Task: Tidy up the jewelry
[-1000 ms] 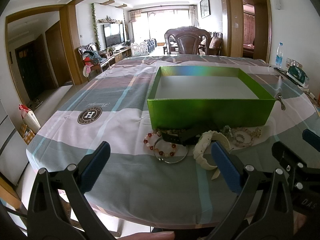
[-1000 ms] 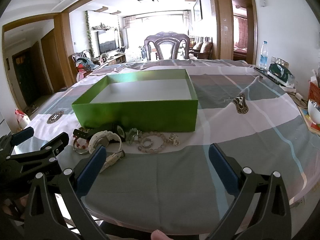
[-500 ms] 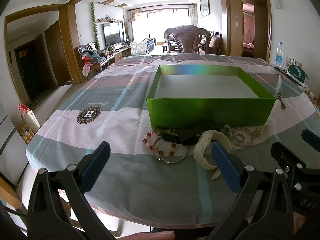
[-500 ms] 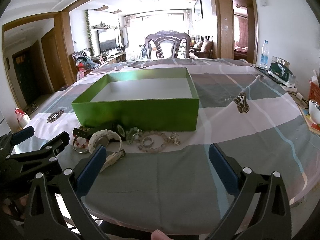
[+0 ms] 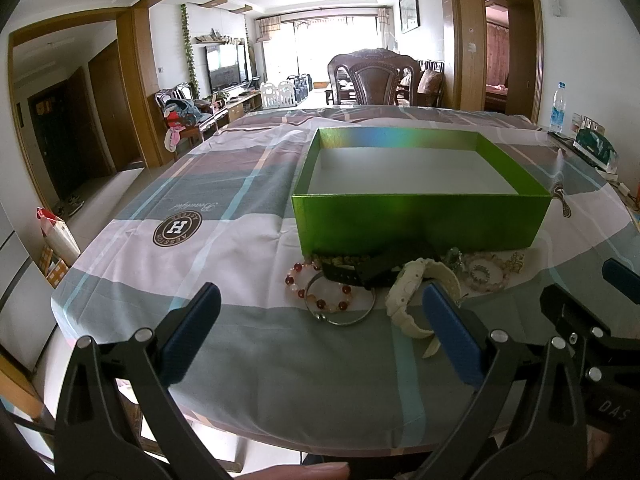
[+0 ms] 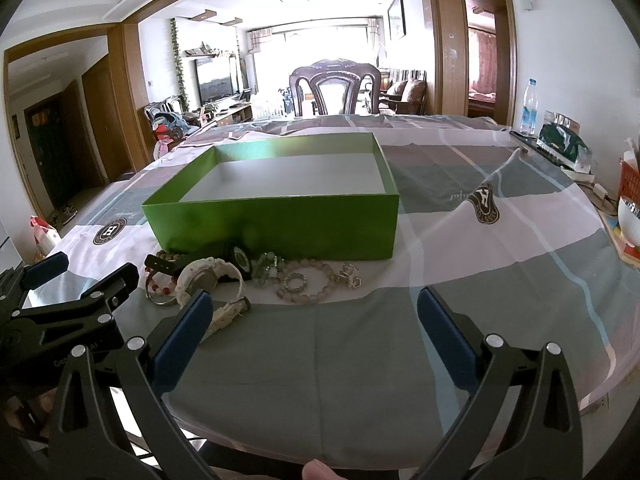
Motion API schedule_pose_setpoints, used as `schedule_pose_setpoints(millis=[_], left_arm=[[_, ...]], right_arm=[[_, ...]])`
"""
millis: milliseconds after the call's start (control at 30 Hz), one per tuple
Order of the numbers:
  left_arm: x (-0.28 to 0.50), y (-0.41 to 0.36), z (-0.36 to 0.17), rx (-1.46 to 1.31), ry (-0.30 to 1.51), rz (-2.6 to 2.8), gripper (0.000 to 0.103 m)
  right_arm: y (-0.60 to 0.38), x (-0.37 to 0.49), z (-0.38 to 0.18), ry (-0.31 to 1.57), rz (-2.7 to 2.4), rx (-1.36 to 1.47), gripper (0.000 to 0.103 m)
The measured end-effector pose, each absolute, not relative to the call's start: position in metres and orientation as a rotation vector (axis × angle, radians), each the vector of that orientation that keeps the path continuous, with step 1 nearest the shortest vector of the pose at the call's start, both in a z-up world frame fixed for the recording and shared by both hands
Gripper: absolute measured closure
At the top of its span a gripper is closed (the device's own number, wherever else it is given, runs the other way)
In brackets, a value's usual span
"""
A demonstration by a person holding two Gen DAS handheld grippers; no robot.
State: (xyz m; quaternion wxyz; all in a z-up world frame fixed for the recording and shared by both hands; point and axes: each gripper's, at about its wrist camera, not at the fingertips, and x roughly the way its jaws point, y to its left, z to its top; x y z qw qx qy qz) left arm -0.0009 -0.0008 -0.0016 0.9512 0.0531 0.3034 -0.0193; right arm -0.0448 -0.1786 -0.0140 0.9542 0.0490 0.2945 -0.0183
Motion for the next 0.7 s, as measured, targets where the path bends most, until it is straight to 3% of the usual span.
schedule_pose_setpoints(millis=[333,400,467,567,700], left_arm=[[0.026,0.025,-0.016,0.084,0.679,0.058,0.005],[0.036,0.04,-0.021,0.067,0.729,0.083,0.012],[0.042,0.05,-0.027,0.046,0.778,0.093,0.03],[0.045,0.051,-0.035,0.049,0.827,0.08,0.038],[0.041,0.042,-0.031,0.061,0.837,0.033,0.038]], right_arm=[[-0.19,-0.038,-0.023,0.616,-0.116,0.084,0.003],[-0.199,-0.033,-0.029,0.643,-0.124,0.095,0.003],[-0.203,-0.027,-0.035,0.668,-0.12,0.099,0.004],[-0.204,-0.018,-0.043,0.714,-0.067,0.122,0.02],[-0.193,-0.003,-0.047,0.756,-0.045,0.08,0.034]])
